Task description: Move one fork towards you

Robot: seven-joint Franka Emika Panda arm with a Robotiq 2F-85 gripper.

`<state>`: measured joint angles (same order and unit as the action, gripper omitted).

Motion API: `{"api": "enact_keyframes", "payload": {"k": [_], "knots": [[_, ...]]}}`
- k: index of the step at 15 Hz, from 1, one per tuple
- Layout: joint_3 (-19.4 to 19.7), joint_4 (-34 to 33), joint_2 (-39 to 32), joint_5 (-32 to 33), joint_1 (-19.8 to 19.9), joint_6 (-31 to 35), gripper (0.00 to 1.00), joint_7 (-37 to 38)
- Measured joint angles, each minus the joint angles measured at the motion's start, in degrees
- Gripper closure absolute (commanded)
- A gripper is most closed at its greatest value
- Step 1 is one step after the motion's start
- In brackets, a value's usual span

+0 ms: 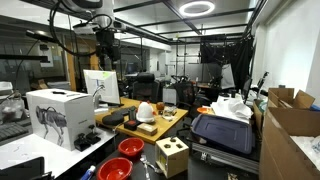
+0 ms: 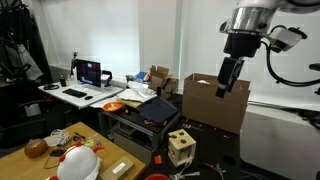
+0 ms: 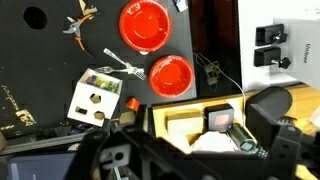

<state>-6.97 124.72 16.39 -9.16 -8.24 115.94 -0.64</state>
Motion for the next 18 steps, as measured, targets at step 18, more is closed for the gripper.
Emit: {"api": "enact_keyframes", "payload": {"k": [18], "knots": [[1.05, -0.11, -11.26, 11.02, 4.93, 10.85, 0.00, 7.49]]}}
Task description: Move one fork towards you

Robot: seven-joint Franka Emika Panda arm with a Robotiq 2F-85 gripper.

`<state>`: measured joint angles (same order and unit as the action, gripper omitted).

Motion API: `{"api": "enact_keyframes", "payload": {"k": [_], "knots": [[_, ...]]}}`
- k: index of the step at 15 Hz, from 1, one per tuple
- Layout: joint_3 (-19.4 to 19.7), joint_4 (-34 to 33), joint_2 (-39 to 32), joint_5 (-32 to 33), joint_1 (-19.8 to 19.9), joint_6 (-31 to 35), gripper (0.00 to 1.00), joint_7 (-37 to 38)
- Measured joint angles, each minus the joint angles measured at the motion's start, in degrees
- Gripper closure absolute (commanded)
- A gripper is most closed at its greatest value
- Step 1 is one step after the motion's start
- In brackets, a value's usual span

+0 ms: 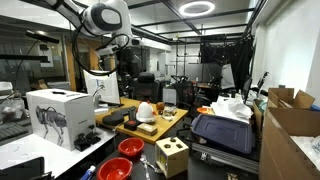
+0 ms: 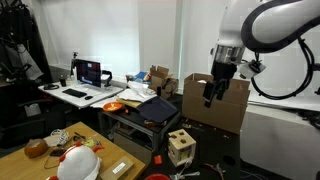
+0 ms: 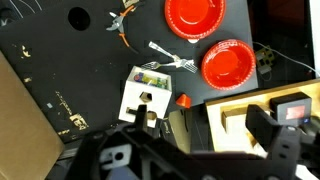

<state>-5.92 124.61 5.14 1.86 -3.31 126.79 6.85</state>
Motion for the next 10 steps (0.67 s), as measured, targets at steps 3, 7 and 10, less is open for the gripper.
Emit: {"api": "enact_keyframes", "payload": {"k": [3, 7, 10], "knots": [[0.35, -0.58, -2.94, 2.31, 0.31, 2.52, 0.00, 1.80], [1.61, -1.83, -6.60, 5.71, 0.52, 4.98, 0.00, 3.40], [3.13, -3.08, -10.11, 8.41, 0.62, 6.36, 0.00, 3.80]]}}
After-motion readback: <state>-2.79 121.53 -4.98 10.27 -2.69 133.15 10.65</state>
